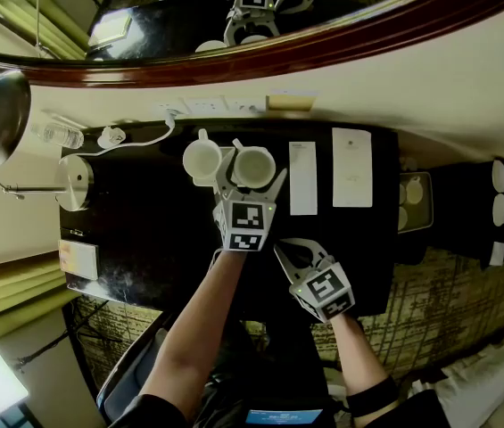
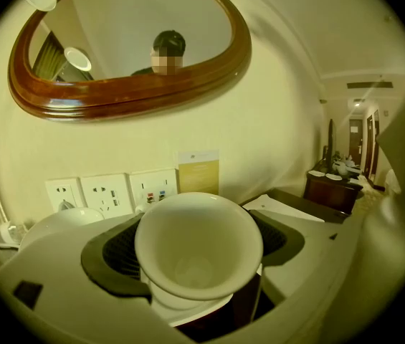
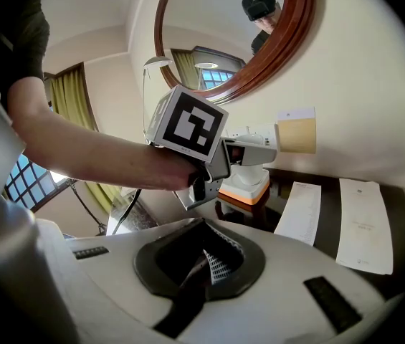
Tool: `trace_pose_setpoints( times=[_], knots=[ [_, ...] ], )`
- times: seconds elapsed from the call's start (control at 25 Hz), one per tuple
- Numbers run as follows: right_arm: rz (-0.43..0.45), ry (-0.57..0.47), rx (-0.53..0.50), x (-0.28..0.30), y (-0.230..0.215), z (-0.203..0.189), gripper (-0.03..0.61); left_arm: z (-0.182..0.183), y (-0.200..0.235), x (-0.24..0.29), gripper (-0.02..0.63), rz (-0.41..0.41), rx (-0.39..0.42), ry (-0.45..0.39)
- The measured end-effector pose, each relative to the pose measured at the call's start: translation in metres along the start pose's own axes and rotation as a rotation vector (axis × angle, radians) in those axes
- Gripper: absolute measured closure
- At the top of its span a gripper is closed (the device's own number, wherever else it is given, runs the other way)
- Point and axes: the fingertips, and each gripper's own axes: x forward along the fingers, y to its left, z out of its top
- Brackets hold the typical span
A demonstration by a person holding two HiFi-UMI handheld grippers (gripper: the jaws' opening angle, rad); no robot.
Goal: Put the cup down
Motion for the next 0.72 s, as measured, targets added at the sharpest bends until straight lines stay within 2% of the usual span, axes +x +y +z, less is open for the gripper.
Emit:
trace_pose_setpoints(
  times=[0.72],
  knots=[
    [0.000, 0.006, 0.012, 0.0009, -0.0039, -0.0017, 0.574, 0.0012, 0.0054, 0.0064, 0.173, 0.010, -0.003, -0.005]
  ],
)
